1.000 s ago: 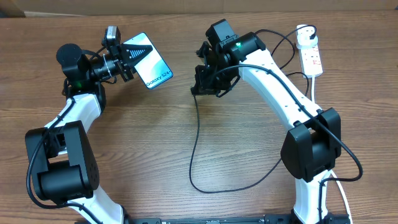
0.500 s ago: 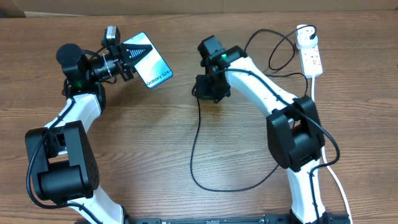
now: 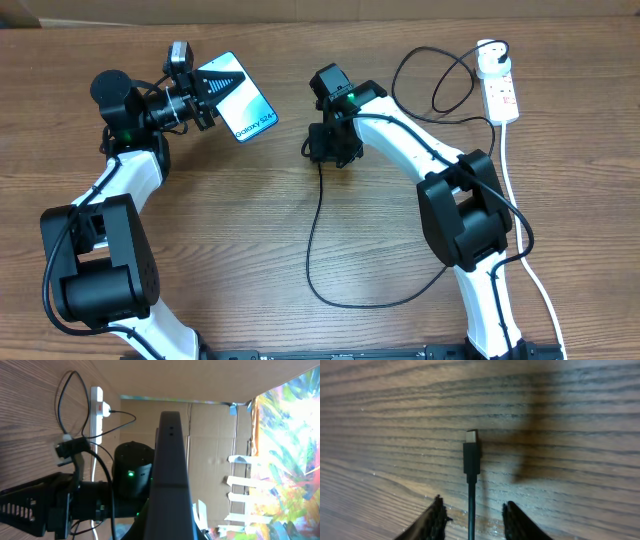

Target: Plug charger to phone and switch on socket

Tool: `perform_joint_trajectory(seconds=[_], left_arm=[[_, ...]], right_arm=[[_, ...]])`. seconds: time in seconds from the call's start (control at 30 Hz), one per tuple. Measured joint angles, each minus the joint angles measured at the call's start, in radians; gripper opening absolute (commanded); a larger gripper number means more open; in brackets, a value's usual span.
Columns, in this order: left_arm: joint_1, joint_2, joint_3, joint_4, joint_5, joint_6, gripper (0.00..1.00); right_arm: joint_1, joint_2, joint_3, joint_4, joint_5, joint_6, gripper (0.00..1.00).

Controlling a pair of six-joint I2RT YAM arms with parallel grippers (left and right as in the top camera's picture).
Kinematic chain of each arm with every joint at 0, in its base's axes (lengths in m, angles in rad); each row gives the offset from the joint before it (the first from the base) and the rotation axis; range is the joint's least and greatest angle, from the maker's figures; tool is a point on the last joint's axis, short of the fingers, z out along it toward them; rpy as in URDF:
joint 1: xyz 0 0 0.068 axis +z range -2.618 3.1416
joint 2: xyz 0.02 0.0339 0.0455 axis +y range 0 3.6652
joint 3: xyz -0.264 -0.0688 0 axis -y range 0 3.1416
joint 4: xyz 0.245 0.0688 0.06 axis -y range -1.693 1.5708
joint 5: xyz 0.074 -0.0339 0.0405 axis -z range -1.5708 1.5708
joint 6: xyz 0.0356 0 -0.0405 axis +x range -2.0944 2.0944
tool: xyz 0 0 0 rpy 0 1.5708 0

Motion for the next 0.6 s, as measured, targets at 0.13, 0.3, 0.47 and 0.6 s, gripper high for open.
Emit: perform_joint_trajectory(seconds=[0.13,0.3,0.47,0.6], left_arm=[[0.0,0.0,0.0,0.0,0.0,0.0,0.04],[0.0,0.0,0.0,0.0,0.0,0.0,0.04],[0.0,0.0,0.0,0.0,0.004,0.0,0.04],[0.0,0.0,0.0,0.0,0.004,0.0,0.04]], right_arm=[[0.0,0.006,0.0,0.008,-0.009,-0.001,0.4],[0.0,0.006,-0.011,0.037,-0.031,-0.002,0.4],[0.0,0.006,-0.056,0.082,-0.072,-0.001,0.39],[-0.001,0.006,-0.066,0.095,-0.091,0.002,0.39]])
